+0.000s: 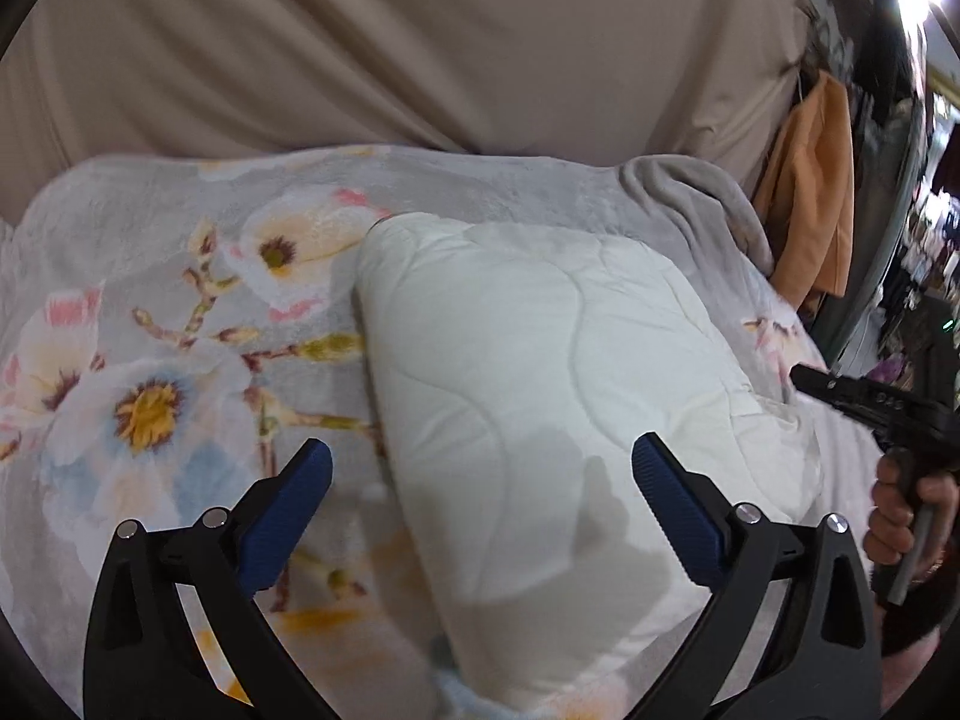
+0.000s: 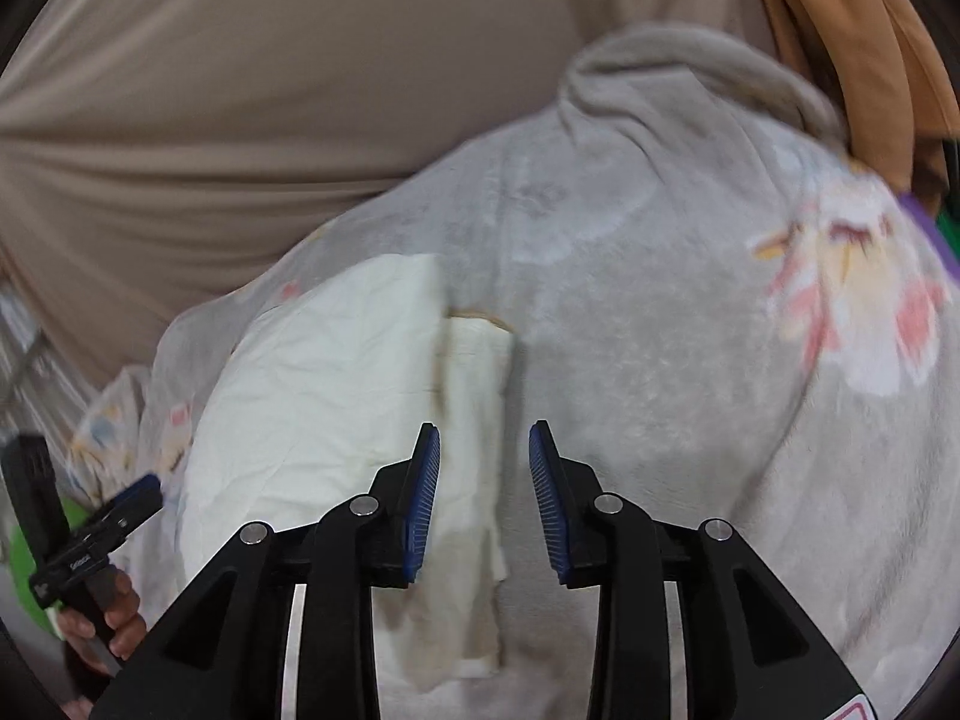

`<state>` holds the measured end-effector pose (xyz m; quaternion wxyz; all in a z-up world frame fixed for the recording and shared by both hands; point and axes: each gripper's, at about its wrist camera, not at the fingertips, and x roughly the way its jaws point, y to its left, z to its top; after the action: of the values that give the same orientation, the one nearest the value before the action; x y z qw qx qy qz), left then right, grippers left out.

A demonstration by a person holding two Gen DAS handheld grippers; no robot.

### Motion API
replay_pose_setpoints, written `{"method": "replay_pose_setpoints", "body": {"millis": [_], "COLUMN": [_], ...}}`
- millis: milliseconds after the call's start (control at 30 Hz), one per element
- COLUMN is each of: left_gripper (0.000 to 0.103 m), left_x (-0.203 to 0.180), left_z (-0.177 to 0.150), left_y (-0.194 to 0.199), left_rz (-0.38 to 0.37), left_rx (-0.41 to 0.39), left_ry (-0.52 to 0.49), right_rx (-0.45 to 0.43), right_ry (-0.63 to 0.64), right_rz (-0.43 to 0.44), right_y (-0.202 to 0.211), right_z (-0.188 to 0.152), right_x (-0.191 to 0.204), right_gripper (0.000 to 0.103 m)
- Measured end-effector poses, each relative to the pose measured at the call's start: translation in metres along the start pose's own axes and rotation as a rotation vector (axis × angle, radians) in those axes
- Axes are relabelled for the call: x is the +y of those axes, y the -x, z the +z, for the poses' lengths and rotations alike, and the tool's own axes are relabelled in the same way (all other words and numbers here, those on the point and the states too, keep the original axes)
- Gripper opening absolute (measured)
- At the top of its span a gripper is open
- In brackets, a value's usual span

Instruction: Fold large clothes

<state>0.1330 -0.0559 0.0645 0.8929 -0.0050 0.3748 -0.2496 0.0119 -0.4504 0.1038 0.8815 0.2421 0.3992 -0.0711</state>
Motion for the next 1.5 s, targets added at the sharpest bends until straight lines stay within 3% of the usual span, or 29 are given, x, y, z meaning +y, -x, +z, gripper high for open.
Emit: {"method": "replay_pose_setpoints", "body": {"millis": [133,200,300,400,467,767,900,1033,1233,1500], "left_gripper": [0.098,0.098,0.098,0.098,0.098,0.098,0.097,0.080,0.064,0.060], "left_x": [0.027,0.034,0.038,0.029,0.018,-0.028,-0.036,-0.049,-0.063,-0.074], "left_z": [-0.004,-0.013,-0.019,-0.017,-0.015,-0.006,-0.006,-0.004,0.005,0.025], "left_y": [-0.023,-0.038,-0.051,-0.060,-0.065,-0.066,-0.063,-0.048,-0.020,0.055], "left_rz": [-0.132,-0.175,-0.249,-0.276,-0.258,-0.041,-0.007,0.025,0.029,0.036], "left_rx": [0.121,0.178,0.199,0.209,0.216,0.171,0.151,0.104,0.035,-0.159], "left_ry": [0.110,0.167,0.224,0.216,0.188,0.060,0.021,-0.067,-0.167,-0.262], "right_rx": [0.163,0.205,0.252,0.279,0.292,0.329,0.299,0.235,0.093,-0.092], "right_ry": [-0.097,-0.100,-0.085,-0.061,-0.050,-0.045,-0.018,0.031,0.085,0.176], "right_rz": [0.136,0.190,0.218,0.210,0.214,0.221,0.220,0.167,0.163,0.189], "right_y": [-0.040,-0.051,-0.064,-0.074,-0.080,-0.107,-0.103,-0.088,-0.042,0.031], "right_z": [-0.002,-0.009,-0.013,-0.014,-0.014,-0.010,-0.008,-0.010,-0.010,-0.008], "right_x": [-0.019,-0.014,-0.005,0.002,0.005,0.010,0.016,0.039,0.069,0.120], "right_gripper": [0.035,0.039,0.041,0.044,0.045,0.045,0.027,0.016,0.014,0.014]}}
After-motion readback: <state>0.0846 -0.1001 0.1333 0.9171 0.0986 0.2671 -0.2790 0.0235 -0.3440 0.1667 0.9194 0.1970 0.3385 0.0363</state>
